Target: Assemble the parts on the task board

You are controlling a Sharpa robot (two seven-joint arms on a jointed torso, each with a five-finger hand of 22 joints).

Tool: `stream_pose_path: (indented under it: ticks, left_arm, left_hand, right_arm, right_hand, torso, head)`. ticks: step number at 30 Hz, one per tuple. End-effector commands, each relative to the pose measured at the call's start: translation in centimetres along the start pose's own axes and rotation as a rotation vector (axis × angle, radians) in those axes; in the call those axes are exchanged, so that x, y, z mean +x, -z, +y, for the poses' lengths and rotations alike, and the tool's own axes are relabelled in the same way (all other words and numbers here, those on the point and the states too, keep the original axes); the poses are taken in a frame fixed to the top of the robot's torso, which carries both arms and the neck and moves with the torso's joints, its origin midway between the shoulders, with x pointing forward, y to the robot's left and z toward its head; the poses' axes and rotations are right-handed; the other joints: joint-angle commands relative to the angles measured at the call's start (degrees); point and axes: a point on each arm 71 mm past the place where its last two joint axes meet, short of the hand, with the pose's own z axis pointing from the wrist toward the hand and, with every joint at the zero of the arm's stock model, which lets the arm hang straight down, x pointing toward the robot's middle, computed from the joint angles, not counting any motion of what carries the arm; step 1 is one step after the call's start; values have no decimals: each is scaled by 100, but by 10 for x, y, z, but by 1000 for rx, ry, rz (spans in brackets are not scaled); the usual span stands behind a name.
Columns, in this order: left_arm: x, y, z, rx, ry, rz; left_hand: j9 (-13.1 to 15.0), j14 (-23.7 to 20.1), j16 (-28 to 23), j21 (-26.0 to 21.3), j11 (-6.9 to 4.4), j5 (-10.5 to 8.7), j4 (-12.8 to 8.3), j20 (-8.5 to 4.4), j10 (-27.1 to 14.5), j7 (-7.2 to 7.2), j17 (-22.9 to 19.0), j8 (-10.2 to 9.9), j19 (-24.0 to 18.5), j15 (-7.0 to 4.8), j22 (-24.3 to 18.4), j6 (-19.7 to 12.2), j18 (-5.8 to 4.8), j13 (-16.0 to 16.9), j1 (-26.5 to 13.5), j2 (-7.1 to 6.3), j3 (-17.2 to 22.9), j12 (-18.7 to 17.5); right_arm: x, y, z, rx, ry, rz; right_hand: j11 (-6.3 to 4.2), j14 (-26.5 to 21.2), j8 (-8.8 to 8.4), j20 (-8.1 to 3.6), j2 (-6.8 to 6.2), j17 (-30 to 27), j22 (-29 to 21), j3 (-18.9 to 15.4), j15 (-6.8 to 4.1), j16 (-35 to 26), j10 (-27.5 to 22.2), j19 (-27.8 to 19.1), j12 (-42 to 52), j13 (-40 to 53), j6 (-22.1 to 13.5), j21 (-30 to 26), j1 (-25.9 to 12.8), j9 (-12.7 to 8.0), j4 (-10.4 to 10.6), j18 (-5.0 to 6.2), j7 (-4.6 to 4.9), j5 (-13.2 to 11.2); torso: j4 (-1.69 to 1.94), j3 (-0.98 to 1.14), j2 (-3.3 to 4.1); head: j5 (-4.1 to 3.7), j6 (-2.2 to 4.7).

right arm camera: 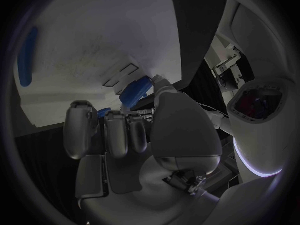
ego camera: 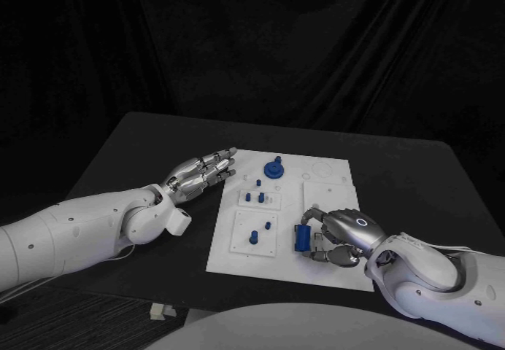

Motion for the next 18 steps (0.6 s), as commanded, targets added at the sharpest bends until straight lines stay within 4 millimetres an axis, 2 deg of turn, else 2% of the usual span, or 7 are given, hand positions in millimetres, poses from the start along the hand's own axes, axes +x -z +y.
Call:
stream_pose_path:
  ticks: [1,10,13,14,15,17,18]
  left_arm:
    - [2,-1,0,8,16,13]
    - [3,-1,0,4,19,18]
    - [3,-1,0,3,20,18]
    - [3,-1,0,3,20,18]
    - [3,-1,1,2,20,18]
    - [3,-1,1,2,20,18]
    - [3,-1,1,2,20,18]
  left_hand:
    - [7,-3,-21,5,36,38,9,26,-5,35,-6,20,-1,57,6,12,30,9,26,26,37,37]
    - [13,-3,-21,10,24,41,5,43,-2,67,-6,33,6,81,17,43,26,10,38,25,67,43]
    - [14,-3,-21,11,31,41,5,48,-1,75,-6,38,7,86,18,54,25,11,39,24,76,46]
    - [14,-3,-21,13,33,40,5,50,0,78,-6,38,8,89,21,54,25,11,40,24,78,49]
    - [14,-3,-21,13,33,40,5,50,0,78,-6,38,8,89,21,54,25,11,40,24,78,49]
    - [14,-3,-21,13,33,40,5,50,0,78,-6,38,8,89,21,54,25,11,40,24,78,49]
    - [14,-3,-21,13,33,40,5,50,0,78,-6,38,8,89,21,54,25,11,40,24,78,49]
  right_arm:
    - [4,0,-2,35,10,25]
    - [7,1,-1,41,8,35]
    - [7,2,-1,37,4,24]
    - [7,2,-1,35,2,20]
    - [6,2,-1,33,1,15]
    - [6,2,-1,26,-3,3]
    - [5,2,0,23,-5,-3]
  right_hand:
    - [1,448,28,5,33,828,1086,27,0,-19,597,-4,15,1508,1,-19,21,9,0,91,4,31]
    - [-2,442,143,1,-11,807,1078,27,-3,-30,597,-15,15,1508,-66,-48,153,54,-35,96,0,31]
    - [-7,443,355,-4,60,814,1081,77,-7,-26,597,-11,15,1508,-104,-51,305,132,-51,95,-7,649]
    - [-7,443,357,-4,61,814,1081,78,-7,-26,597,-11,15,1508,-104,-51,305,133,-51,95,-7,656]
    - [-16,447,454,-9,87,827,1086,96,-15,-20,597,-3,15,1508,-79,-38,318,172,-51,92,-18,994]
    - [-38,457,583,-24,138,858,1095,135,-30,-5,597,14,15,1508,2,-10,272,223,-22,86,-38,1503]
    - [-42,459,618,-28,162,862,1098,150,-36,-3,597,19,15,1508,28,-2,239,236,-12,84,-45,1620]
  torso:
    - [5,-1,-1]
    - [0,-1,-2]
    - [0,0,-1]
    - [-1,0,-2]
    - [0,0,-2]
    - [1,-1,-3]
    - [1,1,-2]
  head:
    - [-3,-1]
    - [7,-1]
    - [8,-1]
    - [6,-1]
    - [6,-1]
    - [6,-1]
    - [6,-1]
